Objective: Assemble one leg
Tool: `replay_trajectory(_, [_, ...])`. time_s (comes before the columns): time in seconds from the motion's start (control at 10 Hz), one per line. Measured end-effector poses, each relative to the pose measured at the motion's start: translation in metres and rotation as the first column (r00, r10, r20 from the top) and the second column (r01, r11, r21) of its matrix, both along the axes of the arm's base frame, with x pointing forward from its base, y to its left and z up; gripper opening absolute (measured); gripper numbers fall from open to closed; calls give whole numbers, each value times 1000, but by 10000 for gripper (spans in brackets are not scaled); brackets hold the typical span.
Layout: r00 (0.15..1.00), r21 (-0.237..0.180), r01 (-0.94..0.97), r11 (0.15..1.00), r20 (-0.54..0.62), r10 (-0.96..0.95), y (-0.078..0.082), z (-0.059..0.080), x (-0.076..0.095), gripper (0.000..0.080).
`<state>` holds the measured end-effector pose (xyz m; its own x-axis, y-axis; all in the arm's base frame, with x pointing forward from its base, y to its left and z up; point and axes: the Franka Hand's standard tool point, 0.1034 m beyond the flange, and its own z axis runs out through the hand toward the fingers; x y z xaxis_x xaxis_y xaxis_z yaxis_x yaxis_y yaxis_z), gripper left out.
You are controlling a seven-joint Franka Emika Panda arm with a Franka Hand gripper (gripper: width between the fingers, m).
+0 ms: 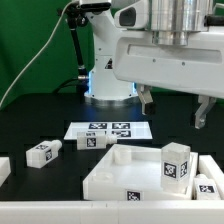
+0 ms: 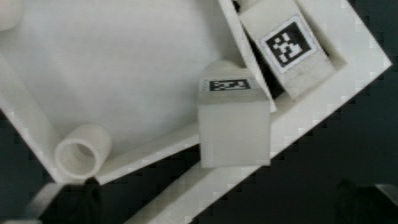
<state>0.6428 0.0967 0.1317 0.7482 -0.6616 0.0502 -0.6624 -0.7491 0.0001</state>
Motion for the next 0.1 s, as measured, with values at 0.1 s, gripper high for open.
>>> replay_trajectory(0.1, [1000,0,0,1000,1,0,0,0,0,649])
